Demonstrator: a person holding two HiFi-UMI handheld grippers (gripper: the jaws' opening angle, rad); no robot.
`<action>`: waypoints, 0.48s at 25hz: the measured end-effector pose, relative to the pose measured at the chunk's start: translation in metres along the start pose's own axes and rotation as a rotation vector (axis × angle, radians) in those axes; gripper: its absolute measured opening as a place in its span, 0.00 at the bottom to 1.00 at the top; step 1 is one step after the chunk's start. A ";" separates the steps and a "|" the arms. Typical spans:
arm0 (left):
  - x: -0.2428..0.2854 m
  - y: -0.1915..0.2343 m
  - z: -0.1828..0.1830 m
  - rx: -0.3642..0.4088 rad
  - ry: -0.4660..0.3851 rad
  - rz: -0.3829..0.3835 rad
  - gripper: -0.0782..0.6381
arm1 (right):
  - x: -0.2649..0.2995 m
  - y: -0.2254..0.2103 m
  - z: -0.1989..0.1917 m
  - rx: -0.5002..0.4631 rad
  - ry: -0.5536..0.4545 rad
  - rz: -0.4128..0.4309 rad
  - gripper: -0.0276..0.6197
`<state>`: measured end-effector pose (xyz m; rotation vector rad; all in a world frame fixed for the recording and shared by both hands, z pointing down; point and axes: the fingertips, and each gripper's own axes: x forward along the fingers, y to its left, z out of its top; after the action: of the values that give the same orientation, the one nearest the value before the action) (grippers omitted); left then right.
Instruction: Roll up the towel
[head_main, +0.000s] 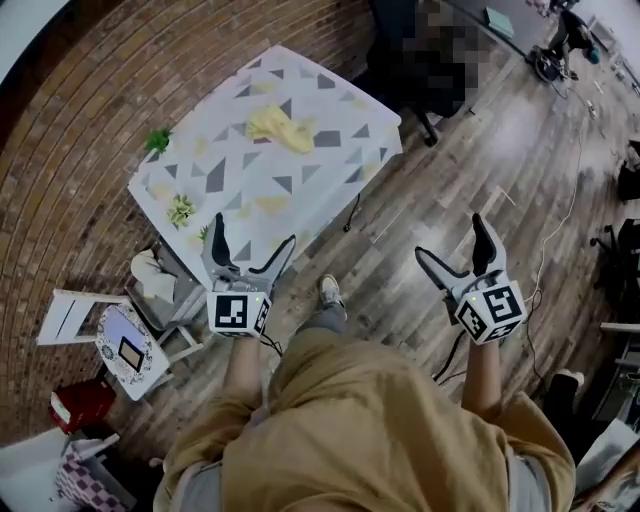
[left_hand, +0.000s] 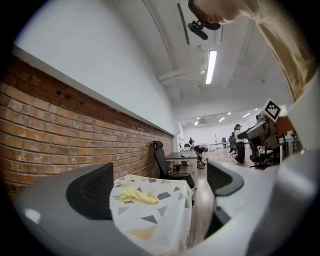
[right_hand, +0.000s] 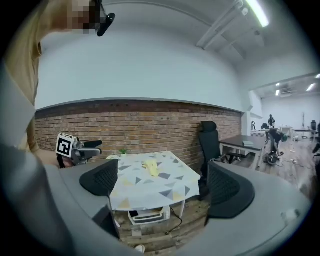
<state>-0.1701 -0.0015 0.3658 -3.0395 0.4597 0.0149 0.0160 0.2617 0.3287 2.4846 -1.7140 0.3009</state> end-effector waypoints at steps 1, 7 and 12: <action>0.018 0.010 -0.003 -0.012 0.003 -0.002 0.96 | 0.021 -0.002 0.011 -0.010 0.005 0.014 0.86; 0.101 0.045 -0.002 0.001 -0.001 -0.033 0.96 | 0.097 -0.025 0.049 -0.051 0.021 0.027 0.86; 0.122 0.046 -0.015 -0.014 0.055 -0.040 0.96 | 0.138 -0.040 0.042 0.009 0.028 0.055 0.86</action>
<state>-0.0669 -0.0825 0.3752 -3.0684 0.4042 -0.0684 0.1052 0.1419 0.3192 2.4306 -1.7755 0.3478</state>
